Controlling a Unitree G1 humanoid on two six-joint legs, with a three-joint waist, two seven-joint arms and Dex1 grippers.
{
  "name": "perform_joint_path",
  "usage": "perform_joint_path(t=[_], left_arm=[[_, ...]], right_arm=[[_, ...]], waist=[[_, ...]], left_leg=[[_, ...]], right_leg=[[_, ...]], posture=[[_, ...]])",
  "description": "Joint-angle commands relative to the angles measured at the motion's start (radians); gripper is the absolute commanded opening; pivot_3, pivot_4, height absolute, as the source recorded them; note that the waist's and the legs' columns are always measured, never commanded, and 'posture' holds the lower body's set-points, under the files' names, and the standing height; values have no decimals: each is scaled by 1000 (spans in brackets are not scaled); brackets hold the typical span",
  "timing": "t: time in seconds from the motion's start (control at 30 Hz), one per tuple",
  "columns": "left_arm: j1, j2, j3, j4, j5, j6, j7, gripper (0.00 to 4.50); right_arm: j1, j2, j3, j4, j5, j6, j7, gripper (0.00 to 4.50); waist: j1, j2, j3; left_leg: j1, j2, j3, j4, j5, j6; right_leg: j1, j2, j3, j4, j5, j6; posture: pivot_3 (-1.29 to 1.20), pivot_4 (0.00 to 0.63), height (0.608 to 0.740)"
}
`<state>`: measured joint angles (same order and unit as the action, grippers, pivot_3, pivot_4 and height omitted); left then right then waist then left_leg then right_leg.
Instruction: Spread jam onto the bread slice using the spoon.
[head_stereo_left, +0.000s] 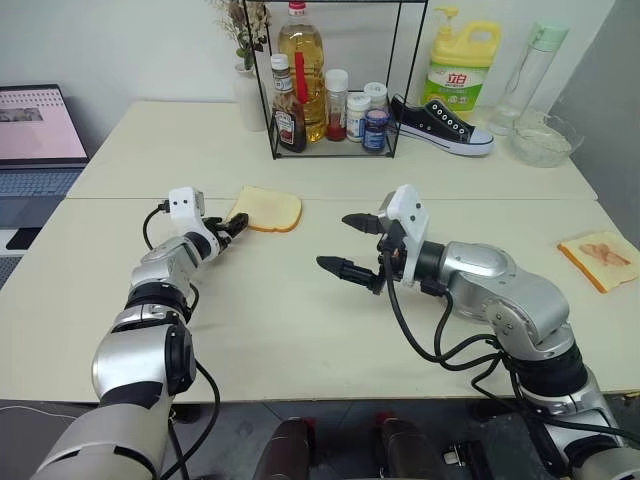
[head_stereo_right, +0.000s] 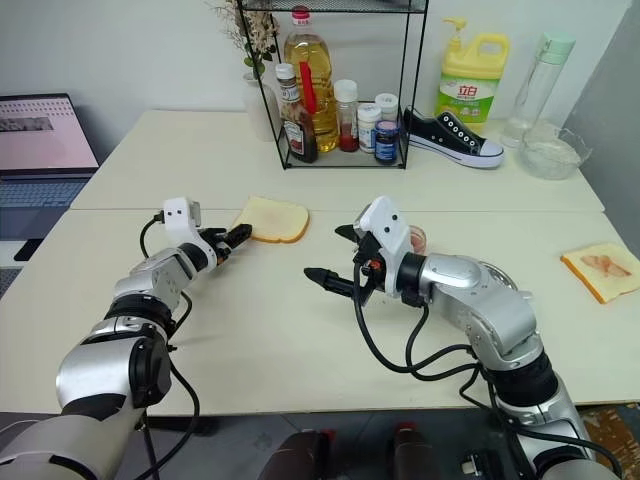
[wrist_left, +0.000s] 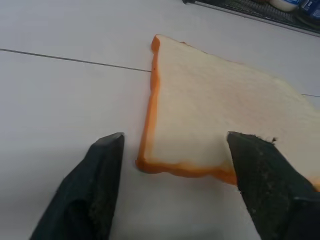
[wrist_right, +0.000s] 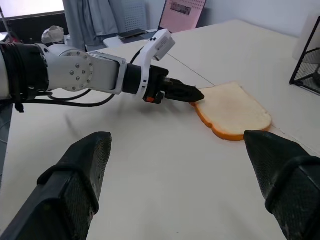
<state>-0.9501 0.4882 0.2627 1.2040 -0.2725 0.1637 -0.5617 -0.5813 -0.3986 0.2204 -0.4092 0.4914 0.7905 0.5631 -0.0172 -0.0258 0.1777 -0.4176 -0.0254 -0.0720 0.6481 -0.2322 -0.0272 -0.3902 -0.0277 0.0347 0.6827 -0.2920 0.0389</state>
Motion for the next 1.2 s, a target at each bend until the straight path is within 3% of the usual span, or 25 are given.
perform_joint_path(t=[0.03, 0.27, 0.4, 0.73, 0.9, 1.0, 1.07, 1.2], left_arm=[[-20, -15, -14, 16, 27, 1, -30, 2285], [-20, -20, -43, -34, 65, -7, -53, 78], [47, -13, -81, -196, 70, 65, -101, 30], [472, 55, -35, -1140, -149, 652, -81, 30], [802, 225, -5, -1597, -373, 898, -237, 30], [930, 304, 0, -1682, -399, 872, -300, 30], [966, 326, -34, -1671, -346, 796, -303, 30], [927, 280, -90, -1627, -285, 729, -232, 30]], right_arm=[[-13, 12, -15, -36, -9, -23, -6, 4500], [-26, 33, -15, -8, -22, -33, -1, 4500], [-30, 35, -20, 16, -28, -49, 16, 4500], [-8, 19, -40, 24, -10, -64, 75, 4500], [20, -20, -61, 6, 30, -54, 139, 4500], [36, -57, -68, -19, 64, -31, 180, 4500], [53, -99, -66, -46, 90, -5, 217, 4500], [62, -127, -68, -69, 112, 21, 230, 4500]], waist=[[0, 0, 0], [0, 0, 0], [0, 0, 0], [-15, 0, 0], [-17, 0, 0], [-14, 2, 0], [-3, 2, 0], [9, 2, 0]], left_leg=[[0, 0, 0, 0, 0, 0], [0, 0, 0, 0, 0, 0], [0, 0, 0, 0, 0, 0], [0, 2, -1, -2, 0, 0], [1, 2, -1, -2, 0, 0], [2, 3, 0, -3, 0, 0], [2, 3, -2, -3, 0, 0], [3, 2, -3, -2, 0, 0]], right_leg=[[0, 2, 0, 0, 0, 0], [0, 2, 0, 0, 0, 0], [0, 3, 0, 1, 0, 0], [-1, -1, 5, 0, 0, 0], [0, -1, 6, -1, 0, 0], [0, -2, 6, -1, -1, -1], [1, -2, 3, -1, -1, -2], [3, -2, 3, -1, 0, -3]], posture=[[0, 150, 740], [0, 150, 740], [0, 150, 740], [0, 150, 740], [0, 150, 740], [0, 150, 740], [0, 150, 740], [0, 150, 740]])
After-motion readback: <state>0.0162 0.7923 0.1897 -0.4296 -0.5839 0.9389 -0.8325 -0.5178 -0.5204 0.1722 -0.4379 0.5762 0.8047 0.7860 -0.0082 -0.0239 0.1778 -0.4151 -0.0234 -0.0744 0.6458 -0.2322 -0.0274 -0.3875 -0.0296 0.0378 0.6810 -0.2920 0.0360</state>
